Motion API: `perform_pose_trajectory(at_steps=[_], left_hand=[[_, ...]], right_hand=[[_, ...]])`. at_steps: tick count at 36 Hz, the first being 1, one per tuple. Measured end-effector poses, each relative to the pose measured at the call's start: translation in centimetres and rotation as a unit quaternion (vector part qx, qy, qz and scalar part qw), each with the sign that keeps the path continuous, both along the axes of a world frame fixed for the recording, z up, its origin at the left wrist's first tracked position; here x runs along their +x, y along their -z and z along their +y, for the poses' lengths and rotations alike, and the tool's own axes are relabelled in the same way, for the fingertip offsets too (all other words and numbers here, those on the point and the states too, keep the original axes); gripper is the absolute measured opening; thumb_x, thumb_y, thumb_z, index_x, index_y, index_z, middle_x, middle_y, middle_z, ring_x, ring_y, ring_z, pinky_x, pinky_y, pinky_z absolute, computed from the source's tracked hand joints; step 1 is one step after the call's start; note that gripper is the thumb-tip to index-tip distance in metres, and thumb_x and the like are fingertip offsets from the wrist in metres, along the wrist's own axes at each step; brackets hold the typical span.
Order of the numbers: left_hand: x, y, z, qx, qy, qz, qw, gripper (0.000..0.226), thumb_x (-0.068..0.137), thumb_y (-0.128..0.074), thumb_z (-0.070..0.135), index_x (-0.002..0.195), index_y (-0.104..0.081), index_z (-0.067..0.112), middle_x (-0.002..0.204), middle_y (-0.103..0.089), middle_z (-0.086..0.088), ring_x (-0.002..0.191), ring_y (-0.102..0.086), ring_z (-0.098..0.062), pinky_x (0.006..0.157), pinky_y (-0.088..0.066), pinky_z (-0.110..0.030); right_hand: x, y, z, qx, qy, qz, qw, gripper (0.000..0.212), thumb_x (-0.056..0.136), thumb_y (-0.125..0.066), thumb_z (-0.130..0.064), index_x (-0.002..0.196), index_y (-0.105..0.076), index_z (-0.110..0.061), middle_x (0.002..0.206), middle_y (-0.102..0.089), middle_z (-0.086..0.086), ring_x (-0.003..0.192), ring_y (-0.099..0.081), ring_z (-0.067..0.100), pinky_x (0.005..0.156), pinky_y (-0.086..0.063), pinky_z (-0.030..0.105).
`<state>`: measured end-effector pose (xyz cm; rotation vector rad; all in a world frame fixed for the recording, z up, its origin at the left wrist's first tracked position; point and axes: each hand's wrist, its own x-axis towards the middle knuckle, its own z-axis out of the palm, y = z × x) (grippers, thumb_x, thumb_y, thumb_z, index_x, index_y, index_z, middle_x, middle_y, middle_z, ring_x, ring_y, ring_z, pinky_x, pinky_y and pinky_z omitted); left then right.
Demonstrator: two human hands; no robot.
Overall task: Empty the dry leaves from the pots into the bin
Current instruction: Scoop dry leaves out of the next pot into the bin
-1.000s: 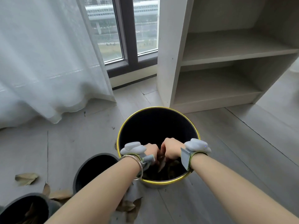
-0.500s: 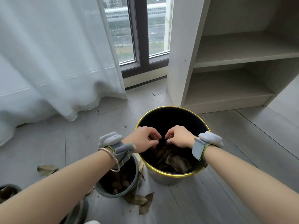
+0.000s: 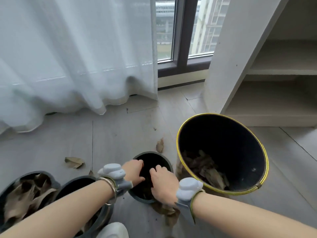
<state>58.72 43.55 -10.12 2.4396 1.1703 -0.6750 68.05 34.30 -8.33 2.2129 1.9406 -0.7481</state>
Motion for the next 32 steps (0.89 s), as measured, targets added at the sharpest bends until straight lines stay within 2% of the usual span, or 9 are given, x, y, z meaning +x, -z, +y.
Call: perform_pose_trajectory(at_steps=[3, 5, 7, 15, 19, 22, 26, 32], left_hand=[[0.8, 1.4, -0.5, -0.007, 0.032, 0.032, 0.999, 0.041, 0.089, -0.055, 0.023, 0.124, -0.043, 0.006, 0.129, -0.049, -0.012, 0.118, -0.053, -0.03, 0.097, -0.043, -0.037], [1.3, 2.1, -0.8, -0.002, 0.043, 0.056, 0.998, 0.043, 0.091, -0.054, 0.016, 0.13, -0.039, 0.004, 0.135, -0.044, -0.014, 0.121, -0.052, -0.031, 0.098, -0.042, -0.037], [1.6, 2.7, -0.9, 0.003, 0.053, 0.078, 0.996, 0.045, 0.093, -0.051, 0.013, 0.134, -0.036, 0.002, 0.139, -0.041, -0.015, 0.125, -0.049, -0.03, 0.099, -0.04, -0.035], [1.5, 5.1, -0.9, -0.01, 0.074, 0.109, 0.991, 0.054, 0.092, -0.054, 0.015, 0.14, -0.033, 0.002, 0.141, -0.041, -0.015, 0.129, -0.045, -0.029, 0.102, -0.04, -0.037], [1.6, 5.5, -1.0, -0.037, 0.059, 0.112, 0.991, 0.036, 0.09, -0.055, 0.014, 0.124, -0.052, 0.003, 0.128, -0.057, -0.013, 0.116, -0.058, -0.028, 0.091, -0.047, -0.034], [1.8, 5.1, -1.4, -0.024, 0.071, 0.11, 0.991, 0.027, 0.093, -0.048, 0.008, 0.117, -0.057, 0.002, 0.123, -0.061, -0.013, 0.112, -0.06, -0.028, 0.089, -0.048, -0.033], [1.8, 5.0, -1.2, 0.007, 0.101, 0.091, 0.991, 0.025, 0.095, -0.042, 0.006, 0.111, -0.06, 0.004, 0.118, -0.064, -0.012, 0.108, -0.063, -0.028, 0.086, -0.048, -0.033], [1.7, 4.4, -0.7, 0.037, 0.102, 0.049, 0.993, 0.028, 0.096, -0.036, 0.005, 0.108, -0.062, 0.002, 0.116, -0.064, -0.013, 0.106, -0.063, -0.03, 0.082, -0.048, -0.035]], right_hand=[[0.0, 2.5, 1.0, 0.0, -0.045, -0.054, 0.998, 0.048, 0.093, -0.044, -0.002, 0.138, -0.031, -0.001, 0.142, -0.031, 0.019, 0.128, -0.035, 0.034, 0.092, -0.04, 0.039], [0.2, 3.6, 2.0, 0.0, -0.087, -0.087, 0.992, 0.049, 0.097, -0.035, -0.005, 0.145, -0.022, 0.0, 0.152, -0.018, 0.019, 0.135, -0.027, 0.035, 0.098, -0.037, 0.04], [0.4, 4.5, 2.8, -0.013, -0.113, -0.107, 0.988, 0.05, 0.099, -0.034, -0.008, 0.146, -0.02, 0.0, 0.155, -0.014, 0.017, 0.137, -0.025, 0.033, 0.1, -0.035, 0.039], [0.6, 6.7, 4.1, -0.05, -0.122, -0.136, 0.982, 0.046, 0.097, -0.041, -0.013, 0.141, -0.032, -0.004, 0.143, -0.035, 0.016, 0.132, -0.032, 0.031, 0.1, -0.035, 0.038], [0.5, 6.8, 4.5, -0.068, -0.12, -0.134, 0.981, 0.041, 0.097, -0.04, -0.009, 0.138, -0.036, -0.003, 0.139, -0.039, 0.017, 0.129, -0.037, 0.032, 0.096, -0.04, 0.038], [0.6, 6.9, 4.5, -0.077, -0.118, -0.134, 0.981, 0.036, 0.098, -0.036, -0.006, 0.134, -0.044, -0.003, 0.136, -0.045, 0.016, 0.126, -0.042, 0.03, 0.095, -0.042, 0.036], [0.9, 6.6, 4.6, -0.069, -0.105, -0.123, 0.984, 0.035, 0.098, -0.033, -0.003, 0.128, -0.052, -0.004, 0.132, -0.05, 0.016, 0.124, -0.044, 0.03, 0.092, -0.044, 0.036], [1.0, 5.4, 4.8, -0.046, -0.088, -0.11, 0.989, 0.035, 0.098, -0.033, -0.001, 0.124, -0.056, -0.002, 0.128, -0.055, 0.016, 0.122, -0.047, 0.03, 0.091, -0.045, 0.036]])
